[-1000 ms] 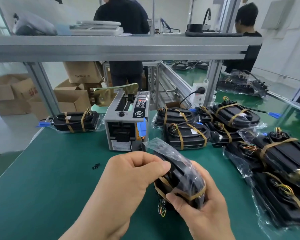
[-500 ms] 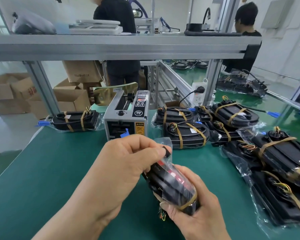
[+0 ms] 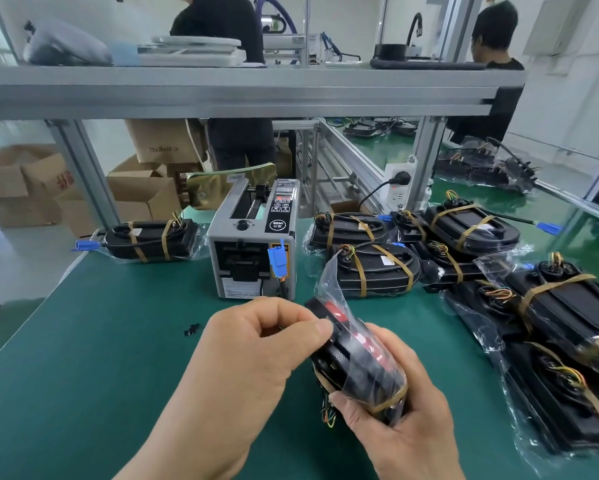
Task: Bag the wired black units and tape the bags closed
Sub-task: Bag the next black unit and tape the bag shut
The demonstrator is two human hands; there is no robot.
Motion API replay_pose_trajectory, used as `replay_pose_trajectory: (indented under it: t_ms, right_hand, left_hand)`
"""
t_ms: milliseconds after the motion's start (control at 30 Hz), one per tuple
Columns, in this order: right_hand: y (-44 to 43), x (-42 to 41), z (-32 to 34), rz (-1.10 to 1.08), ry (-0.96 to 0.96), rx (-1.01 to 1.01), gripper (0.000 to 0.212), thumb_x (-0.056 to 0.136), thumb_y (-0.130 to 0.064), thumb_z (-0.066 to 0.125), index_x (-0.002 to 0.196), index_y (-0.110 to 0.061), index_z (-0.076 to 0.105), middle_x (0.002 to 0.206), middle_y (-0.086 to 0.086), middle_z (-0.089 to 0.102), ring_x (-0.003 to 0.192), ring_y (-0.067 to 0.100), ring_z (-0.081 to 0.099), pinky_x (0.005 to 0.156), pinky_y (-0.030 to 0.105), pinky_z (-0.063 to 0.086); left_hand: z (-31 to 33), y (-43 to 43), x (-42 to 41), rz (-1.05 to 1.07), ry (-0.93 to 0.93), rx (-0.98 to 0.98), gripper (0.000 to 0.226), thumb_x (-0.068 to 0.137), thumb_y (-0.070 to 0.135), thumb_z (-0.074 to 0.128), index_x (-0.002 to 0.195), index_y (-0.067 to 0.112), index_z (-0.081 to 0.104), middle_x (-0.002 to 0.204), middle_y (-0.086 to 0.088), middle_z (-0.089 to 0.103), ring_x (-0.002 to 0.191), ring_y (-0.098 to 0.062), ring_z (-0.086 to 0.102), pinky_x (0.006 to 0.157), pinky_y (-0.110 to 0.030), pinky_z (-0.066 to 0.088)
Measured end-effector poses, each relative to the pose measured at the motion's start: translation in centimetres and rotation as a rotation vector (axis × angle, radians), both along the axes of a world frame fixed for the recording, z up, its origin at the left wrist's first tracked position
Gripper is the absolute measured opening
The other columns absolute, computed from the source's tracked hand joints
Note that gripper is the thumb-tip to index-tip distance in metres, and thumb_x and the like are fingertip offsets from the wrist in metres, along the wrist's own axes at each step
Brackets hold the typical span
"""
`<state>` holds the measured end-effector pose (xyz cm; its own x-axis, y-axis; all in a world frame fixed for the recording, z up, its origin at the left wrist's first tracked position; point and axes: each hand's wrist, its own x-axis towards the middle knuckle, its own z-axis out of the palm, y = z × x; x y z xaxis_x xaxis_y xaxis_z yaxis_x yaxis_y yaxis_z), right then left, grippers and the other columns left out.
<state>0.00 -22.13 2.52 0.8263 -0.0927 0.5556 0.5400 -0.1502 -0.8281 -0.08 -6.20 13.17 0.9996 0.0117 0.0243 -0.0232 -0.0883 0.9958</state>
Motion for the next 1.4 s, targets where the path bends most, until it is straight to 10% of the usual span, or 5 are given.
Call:
replay_pose_trajectory:
  t_ms: [667,800,1100,1400]
  right_hand:
    - [-0.1,-0.1,0.2,0.005,-0.061,-0.028,0.073,0.062,-0.032,0.085,0.130,-0.034,0.057,0.123,-0.013,0.068,0.103,0.009,0.071,0.081,0.018,0.057]
    - [0.1,0.0,0.3,-0.008,-0.088,-0.048,0.072,0.063,-0.034,0.084,0.129,-0.030,0.057,0.126,-0.014,0.067,0.105,0.008,0.070,0.084,0.019,0.056]
    - [0.2,0.4,-0.1,-0.003,-0.099,-0.062,0.077,0.057,-0.019,0.091,0.128,-0.026,0.061,0.120,-0.010,0.070,0.101,0.010,0.071,0.081,0.018,0.057]
    - [0.0,0.7,-0.4,-0.028,0.010,-0.053,0.083,0.045,-0.031,0.095,0.122,-0.036,0.065,0.111,-0.016,0.073,0.092,0.005,0.073,0.078,0.019,0.058]
  left_hand:
    - [-0.4,-0.2,0.2,0.080,-0.136,0.175,0.013,0.058,0.035,0.079,0.062,0.028,0.070,0.059,0.016,0.051,0.047,-0.003,0.036,0.047,-0.009,0.033]
    - [-1.1,0.0,0.7,0.095,-0.050,0.037,0.039,0.048,0.036,0.083,0.082,0.041,0.064,0.066,0.021,0.056,0.055,0.001,0.045,0.055,-0.012,0.042]
    - [-1.8,0.0,1.1,0.068,0.029,-0.230,0.010,0.066,0.028,0.076,0.076,0.027,0.073,0.071,0.005,0.064,0.058,-0.001,0.051,0.063,-0.022,0.038]
    - [-3.7,-0.2,0.7,0.106,-0.031,0.014,0.069,0.028,0.051,0.077,0.093,0.037,0.059,0.078,0.013,0.057,0.062,-0.007,0.047,0.064,-0.019,0.042]
